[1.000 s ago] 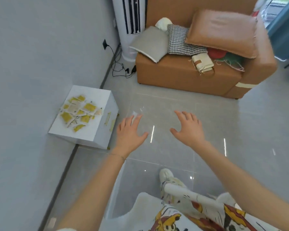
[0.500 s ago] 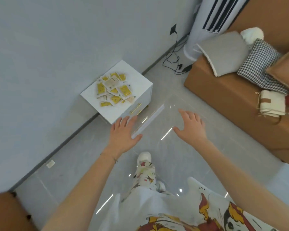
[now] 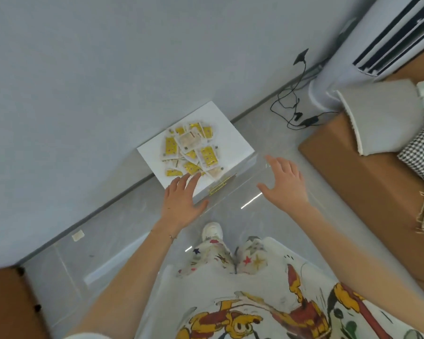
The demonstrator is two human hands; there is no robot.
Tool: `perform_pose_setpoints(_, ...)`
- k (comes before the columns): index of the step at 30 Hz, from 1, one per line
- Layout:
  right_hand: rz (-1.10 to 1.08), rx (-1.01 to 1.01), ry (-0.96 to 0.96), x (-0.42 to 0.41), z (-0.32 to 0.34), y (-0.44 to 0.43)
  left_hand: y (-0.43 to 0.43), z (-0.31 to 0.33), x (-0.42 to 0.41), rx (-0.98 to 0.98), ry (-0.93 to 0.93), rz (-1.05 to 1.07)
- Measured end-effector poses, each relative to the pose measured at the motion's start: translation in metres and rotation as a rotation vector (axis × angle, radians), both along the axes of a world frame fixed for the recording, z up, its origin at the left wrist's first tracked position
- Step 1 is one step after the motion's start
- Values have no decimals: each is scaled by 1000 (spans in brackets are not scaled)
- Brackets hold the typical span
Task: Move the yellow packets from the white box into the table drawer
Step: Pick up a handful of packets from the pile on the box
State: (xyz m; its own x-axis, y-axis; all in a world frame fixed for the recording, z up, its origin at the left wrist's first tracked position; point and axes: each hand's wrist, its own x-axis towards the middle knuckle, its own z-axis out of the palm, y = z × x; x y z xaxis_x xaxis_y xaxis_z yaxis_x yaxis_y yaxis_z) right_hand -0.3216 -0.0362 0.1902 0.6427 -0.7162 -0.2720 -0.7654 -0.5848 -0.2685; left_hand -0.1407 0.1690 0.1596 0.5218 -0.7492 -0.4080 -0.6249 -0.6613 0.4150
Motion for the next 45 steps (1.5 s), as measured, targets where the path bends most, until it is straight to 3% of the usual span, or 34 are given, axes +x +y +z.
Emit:
perform_pose_setpoints(7, 75, 62, -11, 80, -32, -46, -20, -20, 46, -27, 39, 137)
perform_pose_setpoints(12, 160, 139, 77, 145, -90, -79, -28, -65, 80, 1, 63, 276)
perform_pose_setpoints(18, 231, 253, 119, 205, -203, -95, -57, -156, 111, -119, 282, 666)
perform_pose_setpoints(26, -41, 525, -85, 274, -322, -129, -77, -294, 160, -317, 418, 1081)
perform_pose_setpoints(31, -166, 599, -105, 318, -350, -145, -97, -315, 185, -334, 387, 1282)
perform_pose_setpoints(37, -227, 501, 17, 342, -355, -147, -111, -333, 200, -217, 264, 1403)
perform_pose_setpoints(41, -205, 554, -2, 336, -355, -146, -120, -333, 206, -277, 386, 1531)
perform_pose_setpoints(45, -279, 663, -86, 326, -355, -154, -125, -336, 203, -296, 410, 1463)
